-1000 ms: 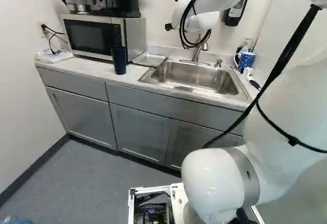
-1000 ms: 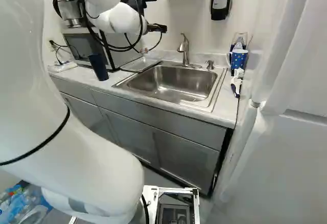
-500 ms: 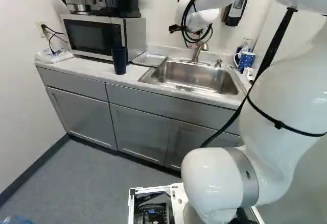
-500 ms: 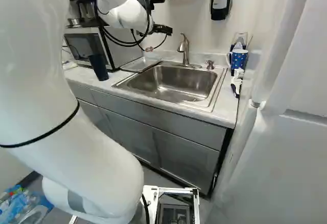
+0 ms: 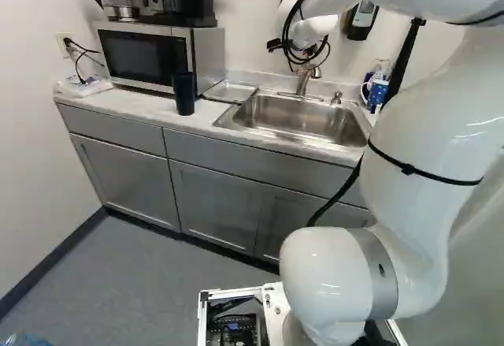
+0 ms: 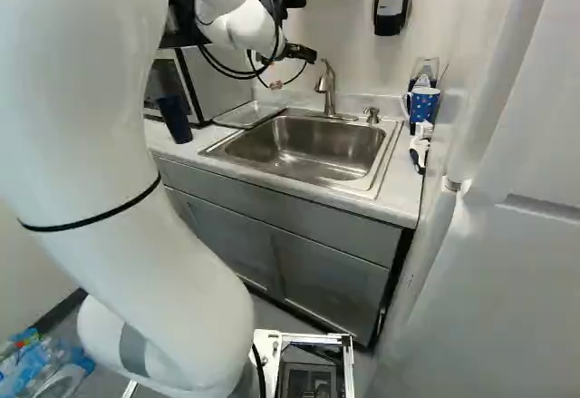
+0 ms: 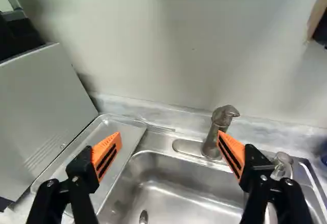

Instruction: Rinse the cup and place it in the tray

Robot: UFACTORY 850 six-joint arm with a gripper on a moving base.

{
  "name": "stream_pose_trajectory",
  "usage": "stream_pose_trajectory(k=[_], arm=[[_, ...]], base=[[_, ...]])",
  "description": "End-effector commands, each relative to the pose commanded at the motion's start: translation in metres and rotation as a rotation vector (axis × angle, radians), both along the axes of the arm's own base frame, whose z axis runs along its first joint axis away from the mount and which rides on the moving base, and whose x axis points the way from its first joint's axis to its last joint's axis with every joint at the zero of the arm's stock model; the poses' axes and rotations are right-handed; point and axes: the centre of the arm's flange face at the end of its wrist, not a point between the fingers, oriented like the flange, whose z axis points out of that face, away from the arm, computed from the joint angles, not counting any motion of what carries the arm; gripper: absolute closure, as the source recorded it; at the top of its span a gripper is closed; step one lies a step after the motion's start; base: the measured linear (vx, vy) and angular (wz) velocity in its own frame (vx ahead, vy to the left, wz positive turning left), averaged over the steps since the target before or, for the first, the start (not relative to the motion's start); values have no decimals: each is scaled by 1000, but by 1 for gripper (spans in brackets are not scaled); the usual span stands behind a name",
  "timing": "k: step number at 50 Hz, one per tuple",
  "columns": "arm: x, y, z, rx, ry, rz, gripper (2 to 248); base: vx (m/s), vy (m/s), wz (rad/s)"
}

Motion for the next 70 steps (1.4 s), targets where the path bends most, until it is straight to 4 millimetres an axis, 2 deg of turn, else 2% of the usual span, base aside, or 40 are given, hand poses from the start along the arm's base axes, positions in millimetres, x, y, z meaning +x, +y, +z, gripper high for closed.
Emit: stream_pose_trajectory(k=[31,70], arm=[[41,-32,-7,27,45,-51,3],[47,-33,-8,28,41,-52,3]], base=[[0,0,0],[0,0,0]])
